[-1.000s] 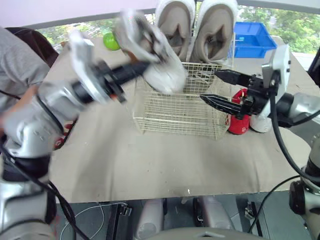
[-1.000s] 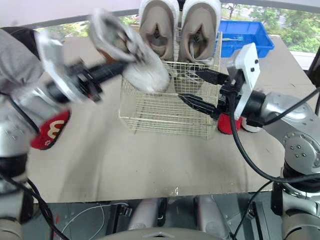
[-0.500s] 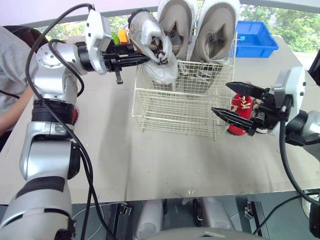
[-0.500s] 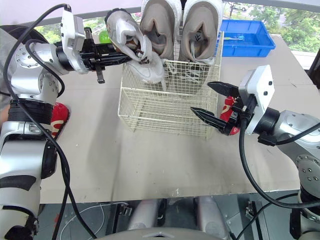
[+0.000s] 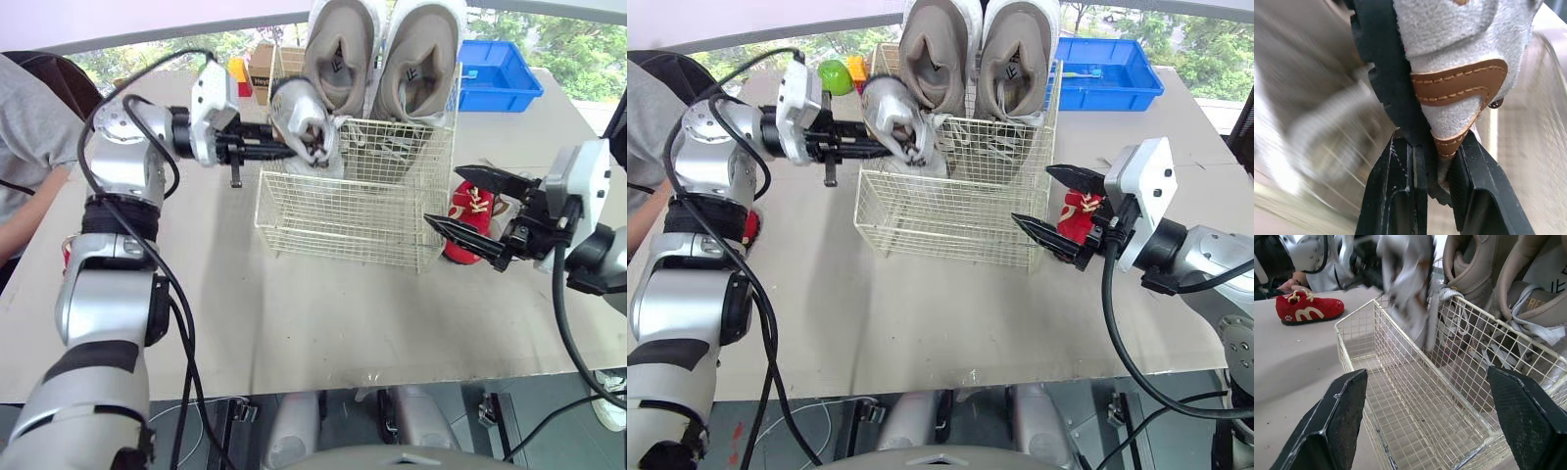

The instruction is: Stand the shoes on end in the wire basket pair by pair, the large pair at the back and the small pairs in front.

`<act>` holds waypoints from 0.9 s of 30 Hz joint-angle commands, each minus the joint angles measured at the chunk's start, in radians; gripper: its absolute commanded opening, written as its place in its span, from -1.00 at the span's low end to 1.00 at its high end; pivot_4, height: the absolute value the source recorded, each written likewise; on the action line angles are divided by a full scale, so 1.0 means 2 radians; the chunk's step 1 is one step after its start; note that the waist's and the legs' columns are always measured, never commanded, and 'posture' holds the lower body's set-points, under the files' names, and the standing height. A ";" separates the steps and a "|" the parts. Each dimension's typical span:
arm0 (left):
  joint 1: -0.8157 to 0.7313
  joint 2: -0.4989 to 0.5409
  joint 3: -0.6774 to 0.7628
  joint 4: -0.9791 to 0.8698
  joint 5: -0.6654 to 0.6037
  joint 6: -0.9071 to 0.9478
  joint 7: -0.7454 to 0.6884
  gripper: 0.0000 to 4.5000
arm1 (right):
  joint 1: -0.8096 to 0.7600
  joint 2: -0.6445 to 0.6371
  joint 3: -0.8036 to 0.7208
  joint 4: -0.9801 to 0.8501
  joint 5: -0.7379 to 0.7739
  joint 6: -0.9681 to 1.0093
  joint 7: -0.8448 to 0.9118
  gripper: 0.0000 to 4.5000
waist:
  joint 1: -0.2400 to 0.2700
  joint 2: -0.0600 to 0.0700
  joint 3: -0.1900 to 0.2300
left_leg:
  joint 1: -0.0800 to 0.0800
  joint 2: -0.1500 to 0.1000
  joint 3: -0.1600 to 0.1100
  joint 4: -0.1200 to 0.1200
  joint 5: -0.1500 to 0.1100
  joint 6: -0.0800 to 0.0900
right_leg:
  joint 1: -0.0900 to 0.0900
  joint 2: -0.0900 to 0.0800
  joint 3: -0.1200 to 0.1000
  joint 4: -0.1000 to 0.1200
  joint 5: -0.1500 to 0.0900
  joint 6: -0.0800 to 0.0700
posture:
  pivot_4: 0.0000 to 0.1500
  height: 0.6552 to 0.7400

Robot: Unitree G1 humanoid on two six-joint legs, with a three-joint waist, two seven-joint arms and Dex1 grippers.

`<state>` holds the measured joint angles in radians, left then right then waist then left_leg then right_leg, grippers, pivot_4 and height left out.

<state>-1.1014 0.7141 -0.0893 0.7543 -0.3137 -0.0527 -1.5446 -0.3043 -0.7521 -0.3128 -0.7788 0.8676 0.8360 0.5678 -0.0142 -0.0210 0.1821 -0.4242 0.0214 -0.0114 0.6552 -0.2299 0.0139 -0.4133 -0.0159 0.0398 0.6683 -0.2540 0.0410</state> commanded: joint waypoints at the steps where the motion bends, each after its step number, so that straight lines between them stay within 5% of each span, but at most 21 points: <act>1: -0.004 0.020 0.001 0.004 0.025 -0.003 -0.014 -0.85 | 0.011 -0.013 -0.010 -0.009 0.003 -0.016 0.005 0.64 | -0.001 0.000 0.000 | 0.000 0.000 0.000 0.000 0.000 0.000 | 0.000 0.000 0.000 0.000 0.000 0.000 | 1.00 1.00; 2: -0.005 0.020 0.003 0.007 0.027 -0.004 -0.015 -0.85 | 0.014 -0.016 -0.011 -0.009 0.005 -0.017 0.006 0.64 | -0.001 0.000 0.000 | 0.000 0.000 0.000 0.000 0.000 0.000 | 0.000 0.000 0.000 0.000 0.000 0.000 | 1.00 1.00; 12: -0.005 0.034 0.035 -0.045 0.012 0.047 0.002 0.97 | 0.040 -0.032 -0.017 -0.008 0.003 -0.032 0.010 0.67 | -0.002 0.000 0.000 | 0.003 0.000 0.001 0.000 0.000 0.000 | 0.000 0.000 0.001 0.005 0.000 0.000 | 1.00 1.00; 18: 0.022 0.060 0.099 -0.167 -0.059 0.183 0.046 0.97 | 0.068 -0.029 -0.021 0.010 -0.027 -0.034 -0.016 0.67 | -0.002 0.000 0.000 | 0.003 0.001 0.001 0.000 0.000 0.000 | 0.000 0.000 0.001 0.004 0.000 0.000 | 1.00 1.00; 23: 0.029 0.035 0.212 -0.337 -0.270 0.429 0.186 0.97 | 0.118 -0.043 -0.044 0.070 -0.102 -0.028 -0.056 0.67 | 0.002 0.000 0.000 | 0.001 0.001 0.000 0.002 0.000 0.000 | 0.000 -0.001 0.001 0.004 -0.001 0.001 | 1.00 1.00; 27: 0.047 -0.004 0.245 -0.432 -0.393 0.521 0.299 0.97 | 0.127 -0.060 -0.058 0.109 -0.124 -0.023 -0.052 0.67 | 0.001 0.000 0.000 | -0.001 0.001 -0.001 0.007 0.000 0.000 | 0.000 -0.001 -0.001 0.005 -0.001 0.001 | 1.00 1.00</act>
<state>-1.0190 0.7331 0.3772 -0.0125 -0.9811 0.9237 -1.0381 -0.0448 -0.8441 -0.3745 -0.5755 0.6443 0.7884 0.4647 -0.0131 -0.0201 0.1819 -0.4257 0.0233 -0.0145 0.6691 -0.2301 0.0137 -0.4125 -0.0181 0.0403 0.6781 -0.2552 0.0431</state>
